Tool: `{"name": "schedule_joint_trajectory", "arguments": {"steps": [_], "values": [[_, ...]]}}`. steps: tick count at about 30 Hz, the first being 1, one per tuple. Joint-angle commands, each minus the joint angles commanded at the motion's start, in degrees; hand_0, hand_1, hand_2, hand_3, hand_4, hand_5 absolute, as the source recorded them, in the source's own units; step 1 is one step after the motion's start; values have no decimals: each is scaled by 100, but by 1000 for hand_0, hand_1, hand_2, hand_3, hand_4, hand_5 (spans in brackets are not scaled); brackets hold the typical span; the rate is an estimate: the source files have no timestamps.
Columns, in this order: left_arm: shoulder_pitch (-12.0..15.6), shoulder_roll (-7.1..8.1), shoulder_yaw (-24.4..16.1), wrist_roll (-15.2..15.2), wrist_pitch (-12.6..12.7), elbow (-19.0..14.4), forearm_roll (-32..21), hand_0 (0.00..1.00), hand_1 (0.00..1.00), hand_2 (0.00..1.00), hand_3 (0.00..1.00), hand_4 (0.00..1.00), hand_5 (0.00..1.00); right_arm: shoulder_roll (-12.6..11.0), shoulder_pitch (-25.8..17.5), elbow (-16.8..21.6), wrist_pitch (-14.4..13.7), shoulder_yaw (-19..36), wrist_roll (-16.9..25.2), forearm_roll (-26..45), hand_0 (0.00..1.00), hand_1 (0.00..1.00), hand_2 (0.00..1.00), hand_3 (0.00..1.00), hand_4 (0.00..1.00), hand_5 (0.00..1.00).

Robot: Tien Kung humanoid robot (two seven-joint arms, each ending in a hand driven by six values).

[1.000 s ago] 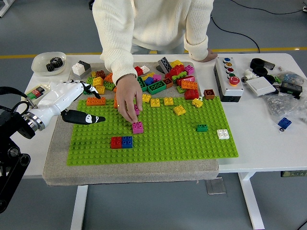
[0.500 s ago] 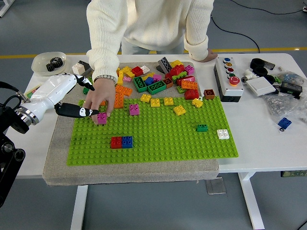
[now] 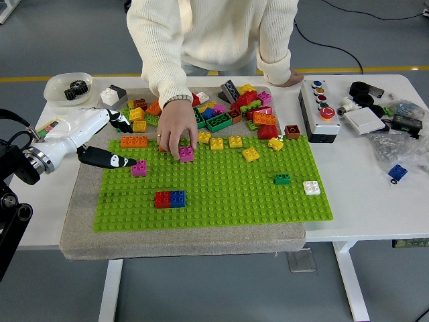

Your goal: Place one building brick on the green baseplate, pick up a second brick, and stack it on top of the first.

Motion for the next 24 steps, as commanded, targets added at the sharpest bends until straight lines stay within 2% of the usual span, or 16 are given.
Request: {"name": "schedule_joint_trajectory", "arguments": {"steps": [2,5,6,11,12,13,17,18,23,24], "values": [[-108,24,75,-11,-105,70,0,748,646,616,614,998,297,0,0,0,-1,4,-1,0,742,644,715,601,830,410],[-263,-28,129,35,-316,158,0,748,646,616,614,998,297,1,-2,0,0,10,-6,0,742,644,715,601,830,410],[-294,-44,137,46,-359,175,0,731,662,709,736,998,258,1,-3,0,1,11,-7,0,742,645,714,601,830,409],[-455,-209,108,156,-569,273,0,731,662,709,736,998,258,-3,-1,0,1,6,-4,0,742,645,714,601,830,409],[-457,-238,65,175,-590,283,0,731,662,715,750,998,211,-5,-1,0,0,5,-3,0,742,643,715,602,829,409],[-455,-256,33,186,-602,289,0,731,662,715,750,998,211,-6,-2,0,0,6,-2,0,742,643,715,602,829,409],[-444,-271,-70,259,-690,307,0,731,662,715,750,998,211,-14,-14,0,-3,30,-9,0,742,643,715,602,829,409],[-445,-276,-96,290,-736,308,0,747,674,716,765,998,170,-15,-17,0,-3,34,-11,0,742,643,715,601,829,409],[-463,-318,-106,378,-834,340,0,747,674,716,765,998,170,-12,0,0,2,15,-3,0,742,643,715,601,829,409],[-475,-333,-83,387,-832,378,0,734,655,681,734,998,165,-11,9,0,4,2,2,0,741,642,715,600,829,408]]}}
